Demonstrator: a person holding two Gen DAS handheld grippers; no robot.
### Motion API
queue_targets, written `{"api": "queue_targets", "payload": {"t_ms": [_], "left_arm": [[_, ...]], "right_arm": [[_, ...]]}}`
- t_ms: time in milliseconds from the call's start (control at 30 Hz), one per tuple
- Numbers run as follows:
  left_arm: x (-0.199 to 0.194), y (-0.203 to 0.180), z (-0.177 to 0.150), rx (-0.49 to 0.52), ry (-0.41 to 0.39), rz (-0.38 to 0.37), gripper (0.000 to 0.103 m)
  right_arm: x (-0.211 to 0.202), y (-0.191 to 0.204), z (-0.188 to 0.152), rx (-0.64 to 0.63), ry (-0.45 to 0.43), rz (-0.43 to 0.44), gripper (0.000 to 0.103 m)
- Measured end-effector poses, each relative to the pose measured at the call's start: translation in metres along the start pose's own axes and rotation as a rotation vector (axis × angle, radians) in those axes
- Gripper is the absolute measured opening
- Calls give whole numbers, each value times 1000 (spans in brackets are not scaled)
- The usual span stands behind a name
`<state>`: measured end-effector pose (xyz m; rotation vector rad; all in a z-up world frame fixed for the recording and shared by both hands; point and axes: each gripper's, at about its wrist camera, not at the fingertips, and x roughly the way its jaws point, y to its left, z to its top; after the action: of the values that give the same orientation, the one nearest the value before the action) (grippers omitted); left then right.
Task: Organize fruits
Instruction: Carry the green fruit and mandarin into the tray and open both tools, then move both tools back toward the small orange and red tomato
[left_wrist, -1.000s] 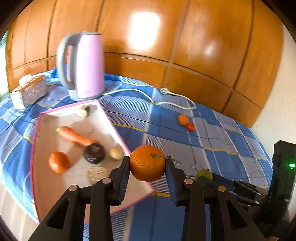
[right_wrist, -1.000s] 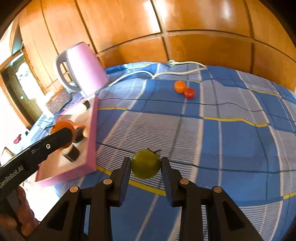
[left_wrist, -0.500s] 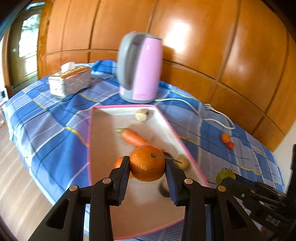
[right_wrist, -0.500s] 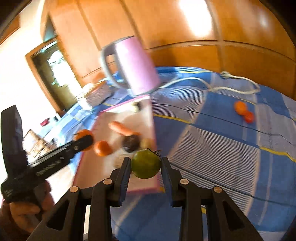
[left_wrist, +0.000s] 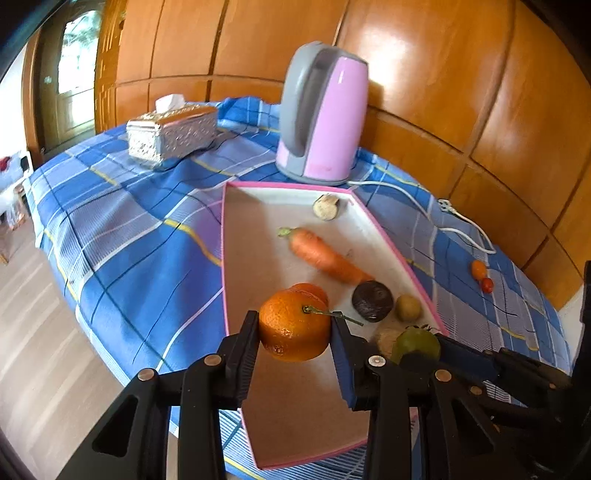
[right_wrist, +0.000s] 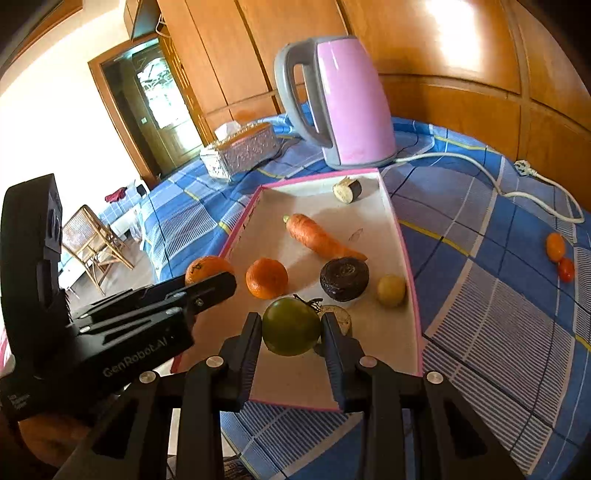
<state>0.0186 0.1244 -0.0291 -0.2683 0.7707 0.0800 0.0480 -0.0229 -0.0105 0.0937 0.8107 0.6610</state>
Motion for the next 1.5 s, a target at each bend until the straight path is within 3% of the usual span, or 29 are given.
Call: {"api": "queue_targets", "payload": {"t_ms": [333,700,1233,1500], "left_arm": [[11,2,-10,-17,42,22,39],[7,-5,-11,17,22,55,42],[-9,-24,-8,87,-43,27,42],[-10,-36,-11,123,-38,7,42]], "right_arm": [[9,-4,-7,64,14,6,35],[-9,-10,-13,111,-22,-50,35],[-28,-22,-20,141,-78,-149,35],[-37,-36,-22,176,-102,-180,35]]}}
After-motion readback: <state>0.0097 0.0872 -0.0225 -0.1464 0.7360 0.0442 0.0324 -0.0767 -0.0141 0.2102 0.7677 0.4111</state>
